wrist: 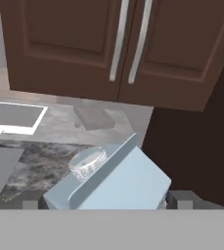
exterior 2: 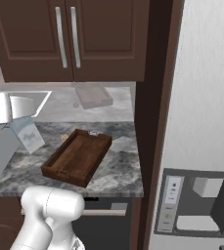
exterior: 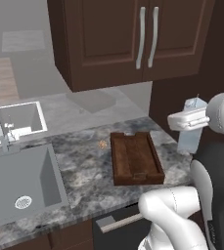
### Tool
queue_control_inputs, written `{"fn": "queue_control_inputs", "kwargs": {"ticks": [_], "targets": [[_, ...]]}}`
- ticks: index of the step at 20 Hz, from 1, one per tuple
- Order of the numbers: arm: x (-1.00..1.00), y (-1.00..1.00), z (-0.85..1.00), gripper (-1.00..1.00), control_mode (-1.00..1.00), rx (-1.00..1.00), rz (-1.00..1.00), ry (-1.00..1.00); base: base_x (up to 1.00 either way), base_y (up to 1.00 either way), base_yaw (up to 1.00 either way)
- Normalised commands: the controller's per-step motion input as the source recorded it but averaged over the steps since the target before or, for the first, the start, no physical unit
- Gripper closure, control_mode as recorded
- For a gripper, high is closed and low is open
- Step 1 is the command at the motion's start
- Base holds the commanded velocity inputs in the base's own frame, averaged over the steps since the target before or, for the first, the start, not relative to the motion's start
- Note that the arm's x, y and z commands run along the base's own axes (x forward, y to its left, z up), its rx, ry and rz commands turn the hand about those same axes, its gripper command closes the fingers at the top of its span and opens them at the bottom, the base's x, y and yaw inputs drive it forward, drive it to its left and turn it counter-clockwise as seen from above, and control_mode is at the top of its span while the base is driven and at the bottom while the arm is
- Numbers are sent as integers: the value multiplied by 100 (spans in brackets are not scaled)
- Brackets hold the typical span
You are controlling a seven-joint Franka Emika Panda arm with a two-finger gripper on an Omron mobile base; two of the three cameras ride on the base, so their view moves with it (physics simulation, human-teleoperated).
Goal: Take out the milk from the fridge and place it on the tray on the counter. Then take the sugar cube near the tray and place it in the tray.
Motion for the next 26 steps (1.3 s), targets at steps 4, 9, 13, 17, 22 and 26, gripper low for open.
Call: {"fn": "queue_control_inputs", "kwargs": {"ticks": [4, 9, 13, 17, 22, 26], "targets": [[15, -5, -53, 100, -100, 0, 0, 15, 0, 0, 0], [39, -4, -23, 100, -100, 0, 0, 4, 0, 0, 0], [34, 0, -15, 100, -100, 2, 0, 0, 0, 0, 0], [41, 0, -31, 100, -100, 1, 0, 0, 0, 0, 0], [44, 0, -33, 100, -100, 0, 0, 1, 0, 0, 0], [32, 0, -29, 100, -100, 0, 1, 0, 0, 0, 0]]}}
